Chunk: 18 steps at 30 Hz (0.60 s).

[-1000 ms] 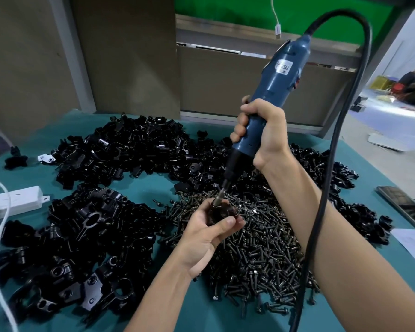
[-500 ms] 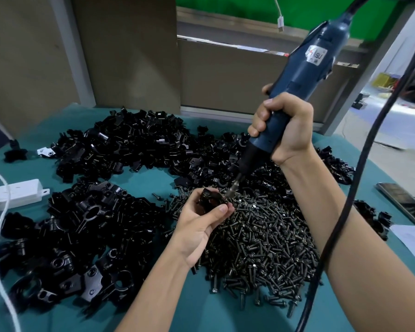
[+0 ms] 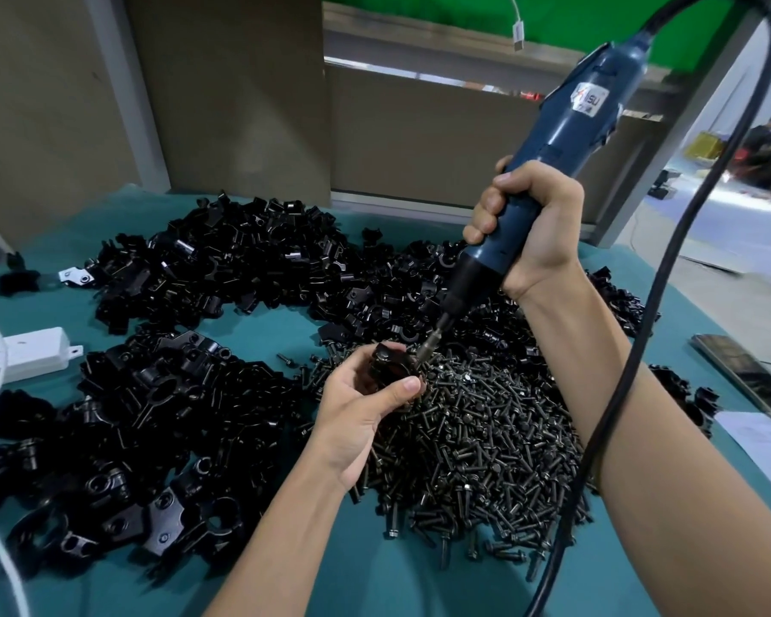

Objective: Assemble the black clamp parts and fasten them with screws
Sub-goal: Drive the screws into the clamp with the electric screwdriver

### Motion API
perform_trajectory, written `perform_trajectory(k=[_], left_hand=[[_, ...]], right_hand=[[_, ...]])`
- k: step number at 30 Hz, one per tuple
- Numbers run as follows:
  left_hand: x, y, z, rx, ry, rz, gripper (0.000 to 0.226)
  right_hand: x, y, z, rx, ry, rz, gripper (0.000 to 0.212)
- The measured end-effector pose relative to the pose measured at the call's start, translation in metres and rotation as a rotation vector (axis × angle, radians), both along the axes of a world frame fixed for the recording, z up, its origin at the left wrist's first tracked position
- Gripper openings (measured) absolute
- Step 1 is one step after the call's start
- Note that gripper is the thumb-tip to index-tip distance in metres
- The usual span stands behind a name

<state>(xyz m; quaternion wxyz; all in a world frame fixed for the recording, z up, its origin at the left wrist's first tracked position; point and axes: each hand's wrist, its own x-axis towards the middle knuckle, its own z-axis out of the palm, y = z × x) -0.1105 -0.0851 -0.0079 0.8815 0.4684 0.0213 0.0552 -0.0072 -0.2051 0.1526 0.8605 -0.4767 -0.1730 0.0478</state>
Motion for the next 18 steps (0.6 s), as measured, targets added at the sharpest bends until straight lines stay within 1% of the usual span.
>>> perform_trajectory(k=[4,8,18], left_hand=[[0.0000,-0.0004,-0.0005,0.004,-0.024,-0.013,0.045],[-0.0017,0.0020,-0.0006,-0.018,-0.041,-0.029,0.040],[-0.0029,0.0016,0.0010,-0.024,-0.034,-0.006,0.035]], right_hand=[[-0.0008,0.0014,-0.0007,-0.025,-0.009,-0.004,0.013],[-0.0002,0.0018,-0.0018,-0.024,-0.002,-0.016,0.013],[0.0026,0.0032,-0.0061,-0.030,0.025,-0.029,0.012]])
